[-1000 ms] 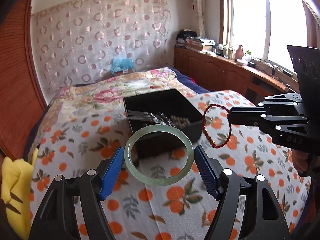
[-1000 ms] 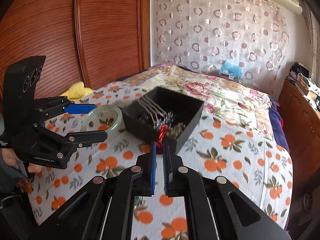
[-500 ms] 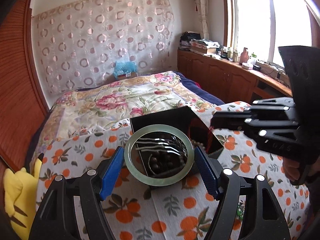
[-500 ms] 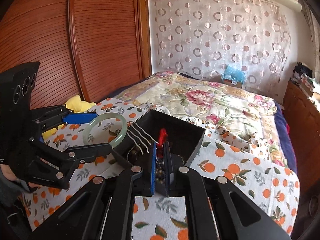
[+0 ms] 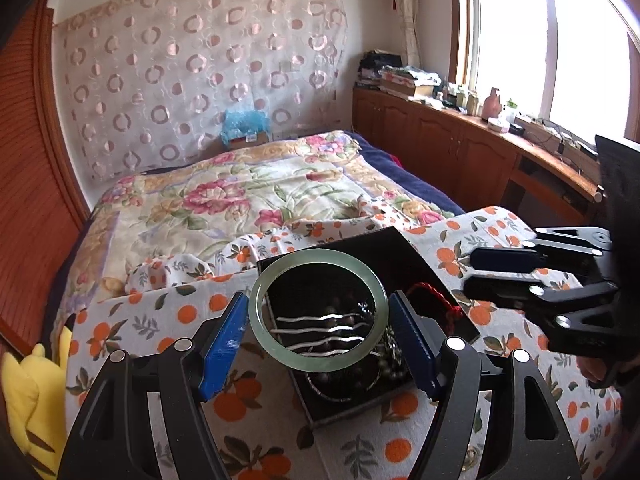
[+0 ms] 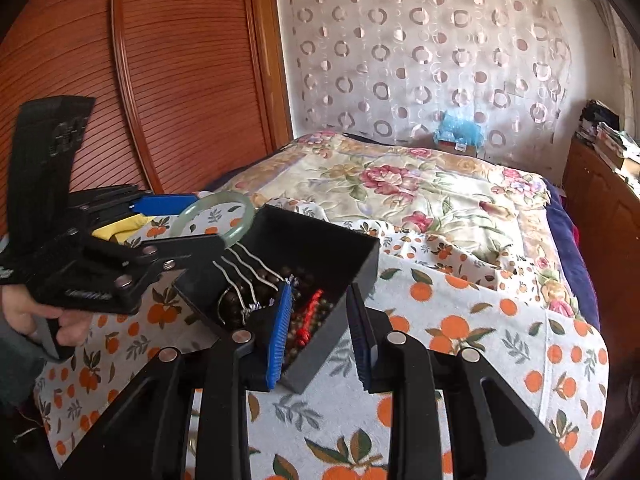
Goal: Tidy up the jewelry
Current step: 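Carry the jade bangle and red pendant over the black box and release both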
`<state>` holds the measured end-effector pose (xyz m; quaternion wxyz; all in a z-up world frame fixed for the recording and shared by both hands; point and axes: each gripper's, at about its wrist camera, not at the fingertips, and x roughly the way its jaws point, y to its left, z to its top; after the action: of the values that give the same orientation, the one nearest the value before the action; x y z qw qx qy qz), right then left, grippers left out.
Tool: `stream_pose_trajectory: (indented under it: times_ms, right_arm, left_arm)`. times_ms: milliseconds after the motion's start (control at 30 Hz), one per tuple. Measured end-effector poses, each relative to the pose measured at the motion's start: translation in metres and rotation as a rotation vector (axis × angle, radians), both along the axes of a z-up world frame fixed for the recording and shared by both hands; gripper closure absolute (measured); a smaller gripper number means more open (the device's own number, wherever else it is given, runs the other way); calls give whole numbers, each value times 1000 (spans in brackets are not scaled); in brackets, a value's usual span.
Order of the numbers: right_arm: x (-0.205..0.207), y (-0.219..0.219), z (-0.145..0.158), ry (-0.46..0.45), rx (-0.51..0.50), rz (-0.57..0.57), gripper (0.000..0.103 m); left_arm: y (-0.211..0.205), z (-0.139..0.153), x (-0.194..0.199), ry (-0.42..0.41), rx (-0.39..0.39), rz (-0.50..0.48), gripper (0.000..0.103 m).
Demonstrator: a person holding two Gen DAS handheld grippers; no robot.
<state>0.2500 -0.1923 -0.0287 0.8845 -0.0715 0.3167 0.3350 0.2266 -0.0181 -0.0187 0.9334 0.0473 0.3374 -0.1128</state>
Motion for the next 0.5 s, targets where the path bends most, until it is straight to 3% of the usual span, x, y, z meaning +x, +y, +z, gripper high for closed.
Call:
stream_pose_trajectory:
  times_ms: [500]
  right_arm:
    - [-12,-38,-13,53,31,-59,71]
  left_arm:
    - [-15,-14,30,69,63,-27,33]
